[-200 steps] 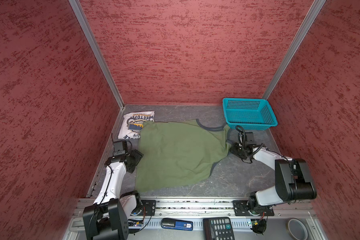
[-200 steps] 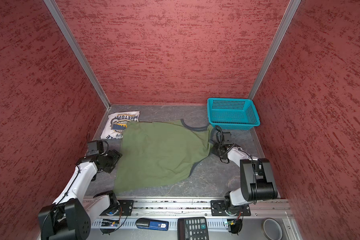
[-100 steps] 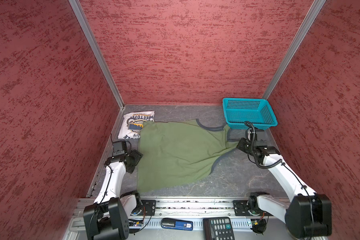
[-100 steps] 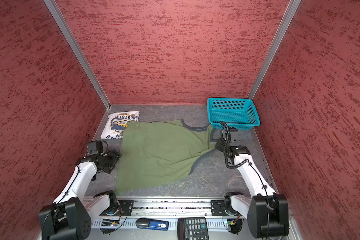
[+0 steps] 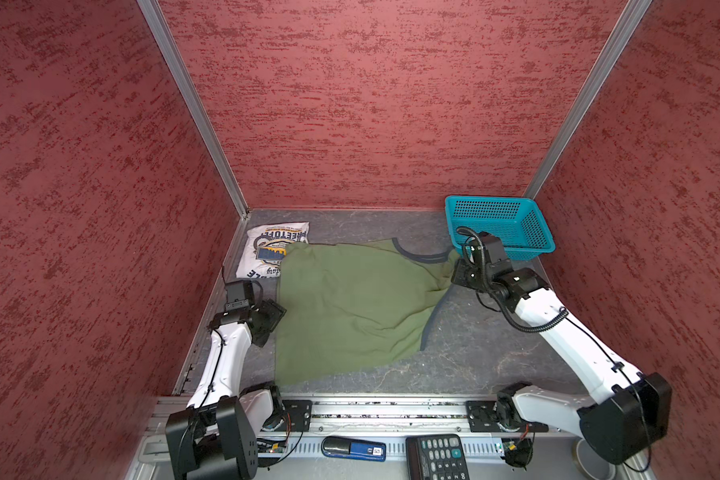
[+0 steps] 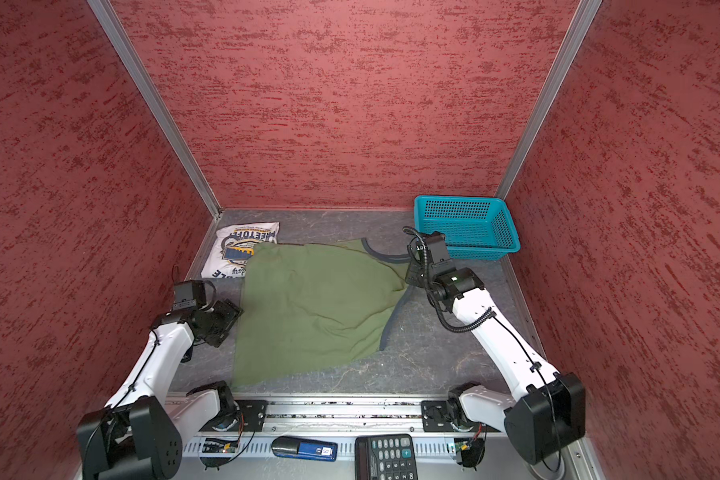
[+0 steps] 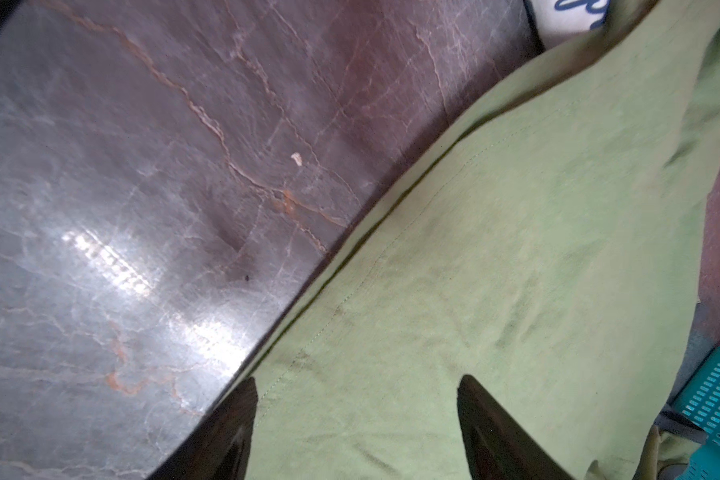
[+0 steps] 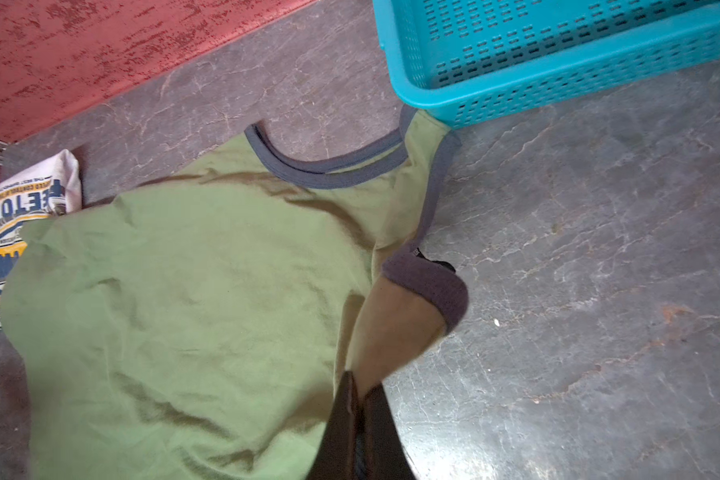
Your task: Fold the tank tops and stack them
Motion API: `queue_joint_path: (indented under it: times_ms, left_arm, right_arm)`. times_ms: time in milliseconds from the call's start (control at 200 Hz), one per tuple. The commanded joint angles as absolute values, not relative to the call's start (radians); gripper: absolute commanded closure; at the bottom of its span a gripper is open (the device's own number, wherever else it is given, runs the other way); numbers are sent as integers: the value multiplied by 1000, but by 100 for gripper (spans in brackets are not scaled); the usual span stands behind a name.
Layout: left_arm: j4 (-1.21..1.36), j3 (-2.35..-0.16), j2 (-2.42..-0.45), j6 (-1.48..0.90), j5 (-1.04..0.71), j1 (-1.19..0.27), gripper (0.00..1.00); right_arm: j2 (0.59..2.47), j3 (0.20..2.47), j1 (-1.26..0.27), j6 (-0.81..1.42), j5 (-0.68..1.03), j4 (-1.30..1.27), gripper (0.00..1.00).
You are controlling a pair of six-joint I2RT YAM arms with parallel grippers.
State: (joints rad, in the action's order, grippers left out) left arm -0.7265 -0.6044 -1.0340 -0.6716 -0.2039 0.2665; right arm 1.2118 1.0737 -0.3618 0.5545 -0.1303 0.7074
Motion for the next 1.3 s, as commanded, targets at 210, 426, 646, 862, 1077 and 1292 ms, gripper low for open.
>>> queue_joint_path:
  times_ms: [210, 426, 646, 862, 1077, 1292]
  left_arm:
    - [-763, -631, -1018, -667, -164, 242, 20]
    - [-829, -584, -929, -766, -53, 172, 17]
    - [-846, -488, -810, -857, -9, 152, 12]
    - [-770, -534, -940, -792, -65, 128, 13]
    - [-728, -658, -1065, -779, -29, -66, 13]
    - [-677, -739, -1225, -757, -59, -250, 13]
  right_arm:
    - [1128, 1019, -364, 614, -268, 744, 100]
    - [1023, 792, -301, 700, -315, 745, 100]
    - [961, 603, -196, 776, -206, 646, 100]
    - [869, 511, -176, 871, -153, 648, 100]
    - [839, 521, -173, 842, -210, 661, 45]
    - [928, 704, -170, 671, -251, 617, 31]
